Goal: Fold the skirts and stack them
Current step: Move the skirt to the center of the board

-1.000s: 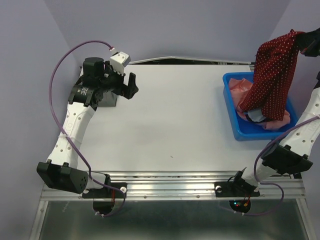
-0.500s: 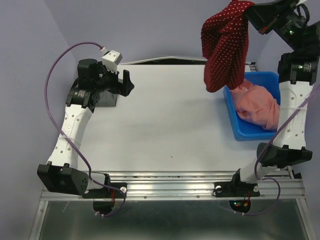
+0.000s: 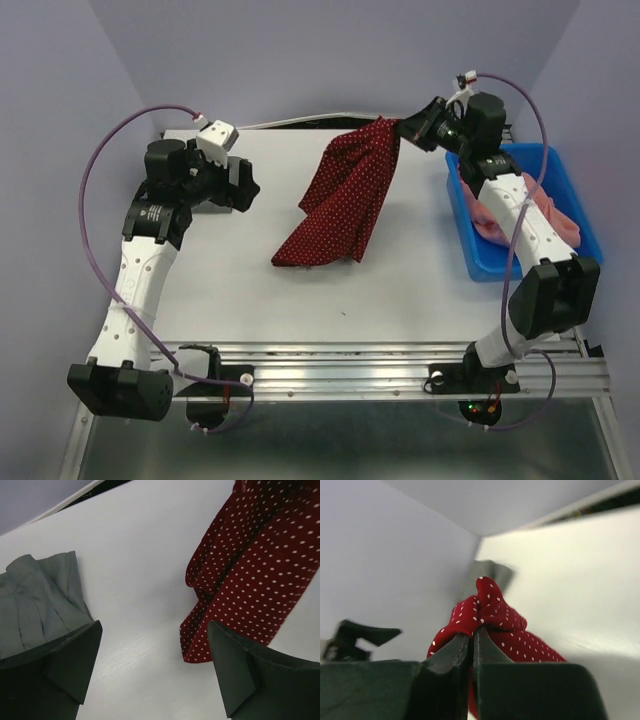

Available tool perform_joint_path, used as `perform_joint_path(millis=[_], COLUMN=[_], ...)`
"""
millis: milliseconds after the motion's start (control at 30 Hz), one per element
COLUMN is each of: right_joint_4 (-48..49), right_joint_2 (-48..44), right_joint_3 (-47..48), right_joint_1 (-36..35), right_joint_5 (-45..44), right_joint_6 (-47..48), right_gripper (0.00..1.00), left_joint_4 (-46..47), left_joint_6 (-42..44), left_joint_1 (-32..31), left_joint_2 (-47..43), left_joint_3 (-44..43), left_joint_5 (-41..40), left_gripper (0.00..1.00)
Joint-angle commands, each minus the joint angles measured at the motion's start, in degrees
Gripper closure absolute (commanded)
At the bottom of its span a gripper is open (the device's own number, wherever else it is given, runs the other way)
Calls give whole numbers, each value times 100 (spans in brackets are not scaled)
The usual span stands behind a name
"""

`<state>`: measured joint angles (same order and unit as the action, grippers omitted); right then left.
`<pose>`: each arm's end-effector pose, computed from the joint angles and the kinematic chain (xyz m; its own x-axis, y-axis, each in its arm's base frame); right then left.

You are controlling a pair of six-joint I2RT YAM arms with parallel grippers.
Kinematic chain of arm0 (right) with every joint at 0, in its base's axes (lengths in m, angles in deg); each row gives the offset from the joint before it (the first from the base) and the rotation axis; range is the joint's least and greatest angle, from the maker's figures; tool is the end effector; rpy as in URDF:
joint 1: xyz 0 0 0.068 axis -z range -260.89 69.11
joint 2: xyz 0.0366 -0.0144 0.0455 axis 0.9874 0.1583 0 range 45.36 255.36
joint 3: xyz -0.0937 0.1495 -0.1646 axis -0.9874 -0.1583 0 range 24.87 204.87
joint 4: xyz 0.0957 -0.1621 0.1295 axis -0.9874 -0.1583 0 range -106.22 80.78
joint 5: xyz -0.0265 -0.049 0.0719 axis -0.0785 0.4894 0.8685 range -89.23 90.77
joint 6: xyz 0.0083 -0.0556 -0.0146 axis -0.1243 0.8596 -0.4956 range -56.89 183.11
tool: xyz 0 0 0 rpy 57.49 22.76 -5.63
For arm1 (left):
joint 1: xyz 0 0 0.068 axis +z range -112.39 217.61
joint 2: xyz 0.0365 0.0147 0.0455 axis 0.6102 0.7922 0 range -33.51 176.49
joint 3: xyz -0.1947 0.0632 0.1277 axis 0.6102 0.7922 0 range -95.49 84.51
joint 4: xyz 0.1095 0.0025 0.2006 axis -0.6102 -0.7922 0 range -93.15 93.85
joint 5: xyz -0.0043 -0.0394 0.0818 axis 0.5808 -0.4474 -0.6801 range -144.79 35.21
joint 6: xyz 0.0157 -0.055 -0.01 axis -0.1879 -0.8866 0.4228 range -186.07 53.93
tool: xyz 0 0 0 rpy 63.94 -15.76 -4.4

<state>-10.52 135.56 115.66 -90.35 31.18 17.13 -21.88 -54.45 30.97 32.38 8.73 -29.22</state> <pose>0.3314 0.0764 0.4055 -0.4694 0.5505 -0.6904 -0.4367 0.5348 0.7234 0.2253 -0.0442 0.3893 -0.1615 0.2017 -0.9660 0.5606 0.8244 0.0784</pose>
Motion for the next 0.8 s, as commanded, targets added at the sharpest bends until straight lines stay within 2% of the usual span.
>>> perform_joint_path(millis=[0, 33, 133, 233, 267, 400, 500, 533, 600, 633, 700, 767], right_joint_4=[-169, 31, 51, -343, -510, -722, -1143, -1223, -1521, -1688, -2311, -2698], right_joint_2=[112, 182, 410, 456, 412, -97, -256, -257, -309, -344, -458, -642], right_joint_3=[-946, -1410, -2009, -2266, -2458, -2794, -2288, -2102, -1645, -1564, -1537, -2036], right_joint_1=[49, 49, -4, -4, -4, -223, -617, -706, -1092, -1250, -1767, -2146], right_joint_5=[-976, -819, -625, -55, 338, 983, 757, 721, 703, 694, 659, 423], right_joint_6=[720, 1026, 1712, 2354, 2722, 3690, 4716, 4721, 5648, 5652, 6397, 7162], right_gripper=[99, 99, 99, 99, 99, 99, 99, 99, 99, 99, 99, 99], left_joint_4=[-194, -230, -466, -581, -599, -293, 76, 156, 375, 429, 429, 412], left_joint_6=[315, 358, 691, 903, 1060, 1106, 765, 659, 360, 281, 262, 280], left_joint_1=[22, 22, 22, 13, 13, 4, 39, 57, 197, 198, 268, 268], left_joint_2=[-41, -6, 64, 143, 205, 424, 705, 776, 864, 864, 856, 821], left_joint_3=[450, 529, 828, 1074, 1136, 1207, 1076, 1014, 865, 821, 724, 723], left_joint_5=[-60, -69, 10, 98, 133, 168, 168, 168, 317, 387, 484, 459], left_gripper=[2, 3, 7, 10, 11, 13, 14, 14, 14, 14, 14, 14])
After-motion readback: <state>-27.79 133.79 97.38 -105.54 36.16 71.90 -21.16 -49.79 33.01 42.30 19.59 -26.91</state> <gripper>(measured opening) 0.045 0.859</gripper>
